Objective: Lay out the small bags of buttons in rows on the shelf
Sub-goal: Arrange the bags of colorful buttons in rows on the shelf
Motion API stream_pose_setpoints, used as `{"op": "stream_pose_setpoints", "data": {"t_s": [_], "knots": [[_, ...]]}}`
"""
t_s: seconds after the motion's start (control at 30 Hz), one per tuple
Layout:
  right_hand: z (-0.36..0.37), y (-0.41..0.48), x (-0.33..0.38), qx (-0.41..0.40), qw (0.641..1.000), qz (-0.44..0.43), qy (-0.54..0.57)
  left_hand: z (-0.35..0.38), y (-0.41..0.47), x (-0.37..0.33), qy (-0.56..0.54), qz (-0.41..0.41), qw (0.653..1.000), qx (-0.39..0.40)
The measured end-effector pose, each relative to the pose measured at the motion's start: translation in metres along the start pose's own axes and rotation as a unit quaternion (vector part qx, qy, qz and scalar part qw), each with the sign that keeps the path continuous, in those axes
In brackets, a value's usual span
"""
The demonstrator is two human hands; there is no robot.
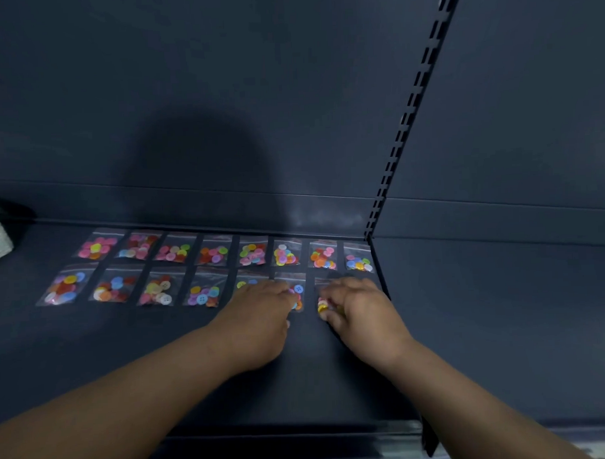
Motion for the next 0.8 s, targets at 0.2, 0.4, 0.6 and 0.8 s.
{"op": "stream_pose_setpoints", "data": {"t_s": [0.2,0.4,0.6,0.8], "knots": [[0.000,0.002,0.003,0.001,1.000,-0.007,0.005,0.003,-0.001,0.004,-0.025,0.007,1.000,0.001],[-0.002,0.008,0.007,0.008,1.000,-0.004,0.007,0.006,0.002,0.007,-0.021,-0.003,1.000,0.006],[-0.007,0.008,0.011,-0.003,1.000,0.001,0.013,0.000,-0.001,0.006,-0.013,0.015,1.000,-0.020],[-0.018,0.018,0.035,-0.029,0.999,-0.037,-0.007,-0.017,-0.007,0.019,-0.012,0.005,0.996,-0.089]]}}
Point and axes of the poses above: each hand's wrist, its own y-axis towards the middle knuckle, its own z-axis out of the palm, x = y × z, the point moved 1 cm from there along y, towards the middle knuckle, and after that the axes turned 7 degrees about x, right-handed, at the moved point
